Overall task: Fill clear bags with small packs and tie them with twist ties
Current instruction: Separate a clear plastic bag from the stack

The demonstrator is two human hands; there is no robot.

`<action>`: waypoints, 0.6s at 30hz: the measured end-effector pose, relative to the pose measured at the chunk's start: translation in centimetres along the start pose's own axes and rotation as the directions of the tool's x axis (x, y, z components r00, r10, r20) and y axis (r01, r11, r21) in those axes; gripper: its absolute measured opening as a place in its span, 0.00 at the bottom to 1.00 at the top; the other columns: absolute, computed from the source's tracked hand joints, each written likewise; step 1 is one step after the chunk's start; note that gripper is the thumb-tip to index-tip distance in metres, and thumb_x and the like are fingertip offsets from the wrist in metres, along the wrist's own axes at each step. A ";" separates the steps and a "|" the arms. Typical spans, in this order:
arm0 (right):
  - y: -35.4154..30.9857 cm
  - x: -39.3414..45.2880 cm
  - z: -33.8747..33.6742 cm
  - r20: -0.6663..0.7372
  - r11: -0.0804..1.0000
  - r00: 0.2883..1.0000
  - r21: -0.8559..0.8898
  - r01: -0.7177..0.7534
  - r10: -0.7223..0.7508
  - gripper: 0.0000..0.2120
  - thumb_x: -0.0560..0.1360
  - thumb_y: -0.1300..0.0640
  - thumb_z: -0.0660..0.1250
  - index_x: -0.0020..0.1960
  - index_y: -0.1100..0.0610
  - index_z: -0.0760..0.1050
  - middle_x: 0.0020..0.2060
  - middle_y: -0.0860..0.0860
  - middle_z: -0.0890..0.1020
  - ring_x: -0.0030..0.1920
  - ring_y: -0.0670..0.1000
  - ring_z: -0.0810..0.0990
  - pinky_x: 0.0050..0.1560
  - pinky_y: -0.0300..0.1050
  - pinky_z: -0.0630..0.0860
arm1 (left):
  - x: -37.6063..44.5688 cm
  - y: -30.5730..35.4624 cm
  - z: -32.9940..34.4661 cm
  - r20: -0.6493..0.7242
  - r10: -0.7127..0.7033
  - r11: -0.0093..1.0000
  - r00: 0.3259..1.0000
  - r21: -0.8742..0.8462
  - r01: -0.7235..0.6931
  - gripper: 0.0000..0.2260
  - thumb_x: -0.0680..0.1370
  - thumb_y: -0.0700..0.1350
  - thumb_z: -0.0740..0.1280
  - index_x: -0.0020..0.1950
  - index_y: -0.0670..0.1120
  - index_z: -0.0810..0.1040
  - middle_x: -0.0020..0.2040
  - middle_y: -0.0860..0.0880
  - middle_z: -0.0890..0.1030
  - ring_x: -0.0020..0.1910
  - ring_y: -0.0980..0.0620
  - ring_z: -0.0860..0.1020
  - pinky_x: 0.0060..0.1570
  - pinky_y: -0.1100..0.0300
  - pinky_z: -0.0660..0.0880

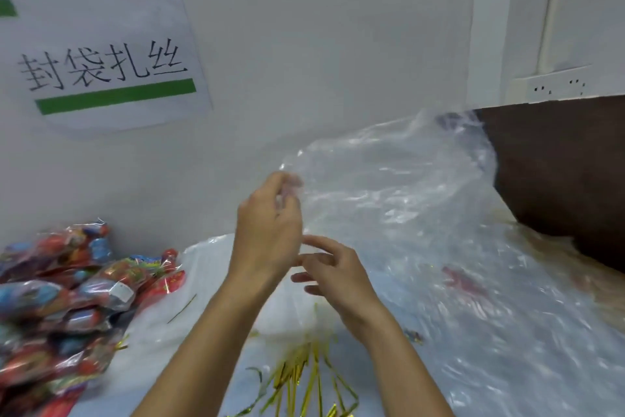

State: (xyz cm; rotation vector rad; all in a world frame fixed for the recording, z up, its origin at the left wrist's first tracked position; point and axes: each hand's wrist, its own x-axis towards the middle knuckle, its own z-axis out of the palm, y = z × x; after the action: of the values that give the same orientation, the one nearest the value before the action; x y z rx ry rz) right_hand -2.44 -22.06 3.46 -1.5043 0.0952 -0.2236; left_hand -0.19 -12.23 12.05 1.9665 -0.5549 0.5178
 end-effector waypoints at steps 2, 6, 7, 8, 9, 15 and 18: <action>-0.3 -0.3 0.5 0.047 0.989 0.999 0.148 -0.031 0.024 0.20 0.80 0.64 0.65 0.68 0.48 0.74 0.53 0.50 0.87 0.51 0.52 0.86 0.46 0.42 0.80 | -1.8 -3.6 -3.7 -0.099 -0.163 0.987 0.982 -0.018 0.162 0.11 0.83 0.41 0.59 0.51 0.55 0.78 0.46 0.57 0.80 0.45 0.52 0.79 0.38 0.70 0.70; -0.2 -0.8 2.8 0.207 0.989 0.978 0.145 -0.041 0.010 0.25 0.77 0.54 0.71 0.72 0.41 0.69 0.59 0.51 0.83 0.59 0.50 0.83 0.54 0.47 0.81 | -6.2 -8.8 -7.2 -0.113 -0.439 0.892 0.891 -0.170 0.418 0.12 0.83 0.43 0.58 0.53 0.58 0.77 0.54 0.49 0.82 0.47 0.46 0.80 0.39 0.59 0.70; -0.1 -0.9 3.6 0.234 0.995 0.972 0.096 -0.025 0.002 0.28 0.75 0.48 0.71 0.72 0.38 0.68 0.59 0.50 0.82 0.60 0.48 0.82 0.57 0.48 0.81 | -6.8 -9.4 -7.3 -0.076 -0.468 0.873 0.880 -0.191 0.448 0.12 0.83 0.44 0.57 0.54 0.59 0.77 0.52 0.49 0.83 0.42 0.47 0.81 0.35 0.62 0.70; 0.1 -1.0 4.3 0.252 0.999 0.968 0.050 -0.005 -0.008 0.31 0.71 0.42 0.71 0.72 0.35 0.68 0.60 0.49 0.81 0.60 0.47 0.82 0.59 0.48 0.80 | -7.2 -9.9 -7.2 -0.016 -0.478 0.862 0.878 -0.197 0.466 0.12 0.84 0.46 0.56 0.55 0.61 0.76 0.48 0.47 0.84 0.36 0.49 0.80 0.31 0.65 0.69; 0.2 -1.1 5.0 0.259 1.000 0.966 0.009 0.021 -0.023 0.33 0.68 0.39 0.71 0.71 0.34 0.67 0.61 0.48 0.80 0.59 0.45 0.82 0.59 0.48 0.81 | -7.3 -10.1 -7.0 0.058 -0.472 0.858 0.880 -0.198 0.474 0.12 0.84 0.48 0.55 0.57 0.61 0.76 0.43 0.47 0.85 0.32 0.50 0.79 0.28 0.67 0.68; 1.3 -0.3 7.4 -0.032 0.987 0.986 -0.007 0.162 -0.162 0.08 0.79 0.54 0.70 0.57 0.47 0.80 0.37 0.51 0.86 0.37 0.47 0.85 0.39 0.41 0.81 | -7.4 -11.6 -7.6 0.017 -0.404 0.910 0.915 -0.095 0.403 0.10 0.80 0.48 0.64 0.42 0.50 0.81 0.31 0.49 0.76 0.32 0.55 0.72 0.34 0.60 0.68; 1.5 0.4 6.6 -0.202 0.986 0.967 0.011 0.164 -0.158 0.01 0.79 0.55 0.70 0.50 0.51 0.80 0.27 0.51 0.79 0.29 0.49 0.78 0.42 0.50 0.78 | -7.0 -12.5 -9.4 -0.204 -0.413 0.905 0.887 -0.203 0.374 0.07 0.79 0.42 0.67 0.41 0.47 0.80 0.34 0.46 0.78 0.32 0.57 0.71 0.33 0.66 0.68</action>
State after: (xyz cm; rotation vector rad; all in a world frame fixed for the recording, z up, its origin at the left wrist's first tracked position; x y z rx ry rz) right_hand -0.64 -15.62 2.45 -1.4602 0.1303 -0.5059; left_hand 0.32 2.39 3.18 1.7667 -0.0304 0.4314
